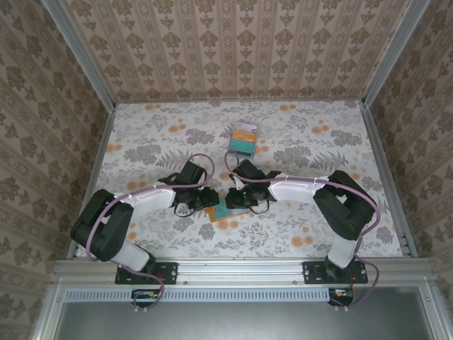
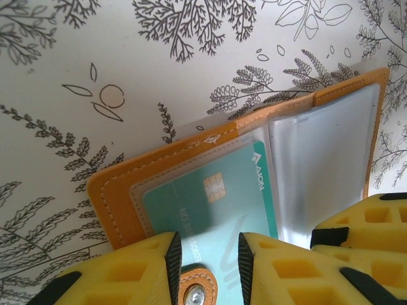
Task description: Take the credit cards out of the card holder
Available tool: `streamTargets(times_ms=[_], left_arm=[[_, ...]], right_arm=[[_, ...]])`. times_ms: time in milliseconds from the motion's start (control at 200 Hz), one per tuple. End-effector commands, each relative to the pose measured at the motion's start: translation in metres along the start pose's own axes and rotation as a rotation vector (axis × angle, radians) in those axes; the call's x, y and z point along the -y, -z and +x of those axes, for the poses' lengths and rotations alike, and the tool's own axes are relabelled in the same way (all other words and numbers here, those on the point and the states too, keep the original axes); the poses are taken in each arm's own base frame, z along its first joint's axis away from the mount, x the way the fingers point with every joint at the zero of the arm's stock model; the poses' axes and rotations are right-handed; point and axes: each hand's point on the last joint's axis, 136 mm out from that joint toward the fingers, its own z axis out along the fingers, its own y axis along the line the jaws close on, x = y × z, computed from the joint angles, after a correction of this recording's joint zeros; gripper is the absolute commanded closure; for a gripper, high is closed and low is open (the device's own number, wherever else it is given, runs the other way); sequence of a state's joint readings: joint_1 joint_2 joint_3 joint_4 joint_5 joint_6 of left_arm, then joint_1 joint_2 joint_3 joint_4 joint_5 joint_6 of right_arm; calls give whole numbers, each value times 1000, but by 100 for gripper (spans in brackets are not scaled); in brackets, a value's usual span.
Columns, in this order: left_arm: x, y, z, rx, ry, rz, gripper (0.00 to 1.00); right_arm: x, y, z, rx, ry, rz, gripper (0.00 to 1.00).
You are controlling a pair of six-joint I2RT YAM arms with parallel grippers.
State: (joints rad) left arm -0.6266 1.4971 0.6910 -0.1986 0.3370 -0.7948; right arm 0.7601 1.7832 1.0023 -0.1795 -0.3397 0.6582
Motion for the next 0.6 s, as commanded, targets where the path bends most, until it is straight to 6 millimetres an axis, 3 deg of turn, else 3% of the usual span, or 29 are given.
streamTargets(times_ms=[0, 200, 595], left_arm=[[-1, 8, 0, 7, -12, -21, 67], [2, 15, -1, 19, -25, -20, 67], [-12, -1, 10, -32, -7, -54, 71]], right_arm=[[-11, -3, -4, -5, 7, -32, 80], [-14, -6, -5, -11, 15, -31, 80], [-7, -17, -1, -47, 0, -11, 79]])
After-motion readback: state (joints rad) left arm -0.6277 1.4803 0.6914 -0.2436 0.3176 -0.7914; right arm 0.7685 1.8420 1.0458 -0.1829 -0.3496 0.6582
